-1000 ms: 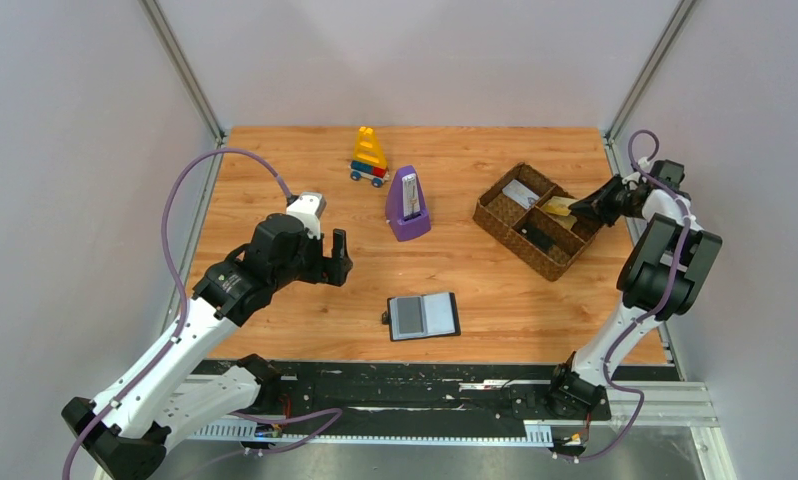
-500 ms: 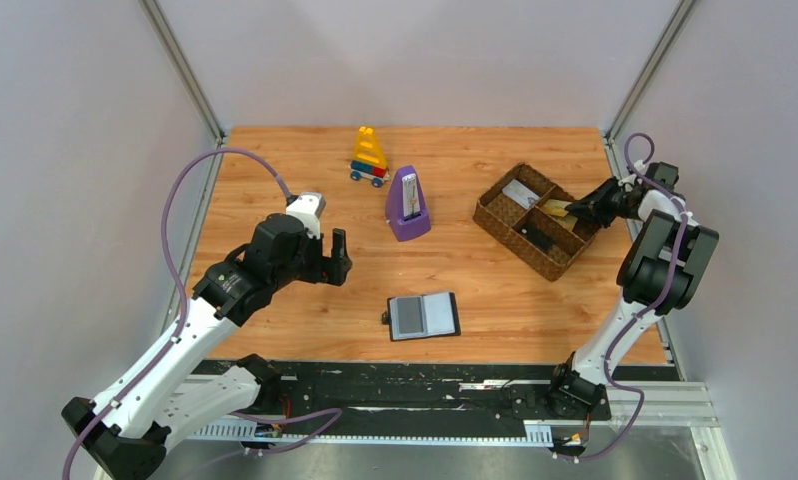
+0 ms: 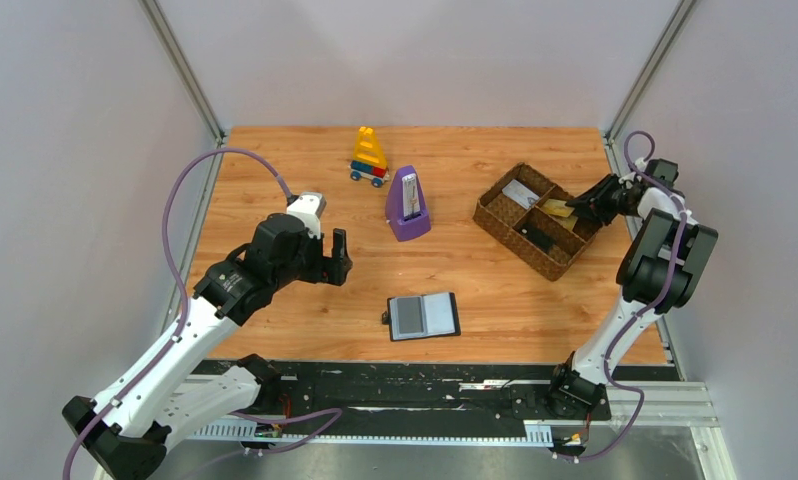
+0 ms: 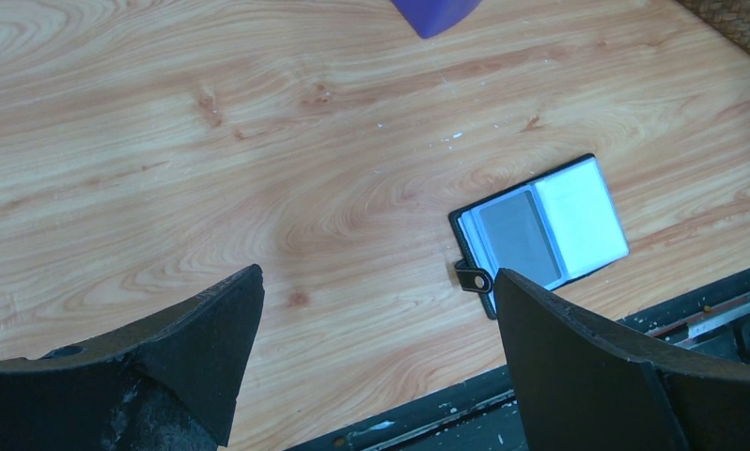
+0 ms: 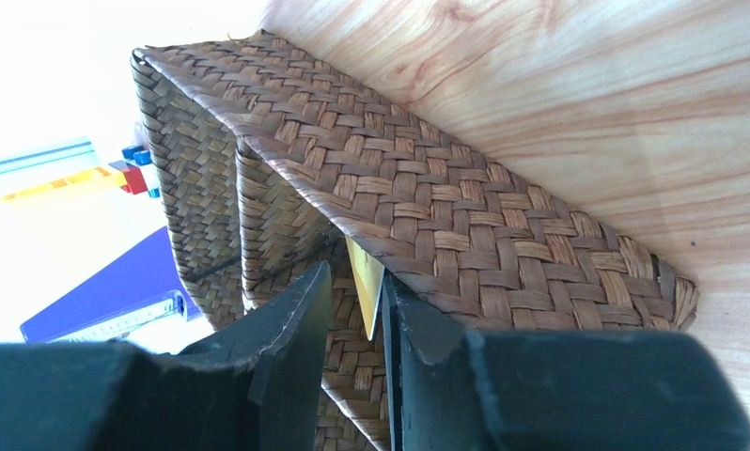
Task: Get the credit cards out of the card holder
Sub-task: Place the credit card in the storage box.
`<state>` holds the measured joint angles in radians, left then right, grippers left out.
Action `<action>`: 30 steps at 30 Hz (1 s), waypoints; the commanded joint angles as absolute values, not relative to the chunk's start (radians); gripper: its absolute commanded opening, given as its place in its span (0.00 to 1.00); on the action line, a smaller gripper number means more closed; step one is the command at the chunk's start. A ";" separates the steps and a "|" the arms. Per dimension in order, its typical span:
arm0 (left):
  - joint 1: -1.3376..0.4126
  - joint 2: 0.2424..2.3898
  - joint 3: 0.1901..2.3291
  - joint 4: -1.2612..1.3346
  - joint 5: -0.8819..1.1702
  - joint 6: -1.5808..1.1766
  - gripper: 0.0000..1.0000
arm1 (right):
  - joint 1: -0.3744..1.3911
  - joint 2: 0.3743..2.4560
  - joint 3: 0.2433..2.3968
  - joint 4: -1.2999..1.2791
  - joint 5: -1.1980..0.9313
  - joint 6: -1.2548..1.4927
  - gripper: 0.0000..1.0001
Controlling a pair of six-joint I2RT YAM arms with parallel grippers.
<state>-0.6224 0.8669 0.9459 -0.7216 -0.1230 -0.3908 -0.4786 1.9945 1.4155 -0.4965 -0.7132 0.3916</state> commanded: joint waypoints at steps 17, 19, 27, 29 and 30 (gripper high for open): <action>-0.626 0.843 0.997 -0.713 -0.099 -0.403 1.00 | -0.460 1.987 1.537 -0.641 -0.494 0.428 0.40; -0.626 0.841 0.998 -0.713 -0.081 -0.408 1.00 | -0.461 1.989 1.560 -0.674 -0.467 0.429 0.43; -0.626 0.840 0.979 -0.696 -0.011 -0.443 1.00 | -0.439 1.926 1.615 -0.759 -0.461 0.429 0.43; -0.626 0.842 0.962 -0.680 0.034 -0.466 1.00 | -0.416 1.893 1.601 -0.764 -0.474 0.431 0.43; -0.626 0.843 0.946 -0.667 0.061 -0.475 1.00 | -0.404 1.874 1.588 -0.766 -0.475 0.433 0.43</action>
<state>-0.6224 0.8501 0.9585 -0.7200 -0.0250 -0.4259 -0.4450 1.9812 1.5784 -0.7284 -0.4763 0.4179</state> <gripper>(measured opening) 0.998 0.429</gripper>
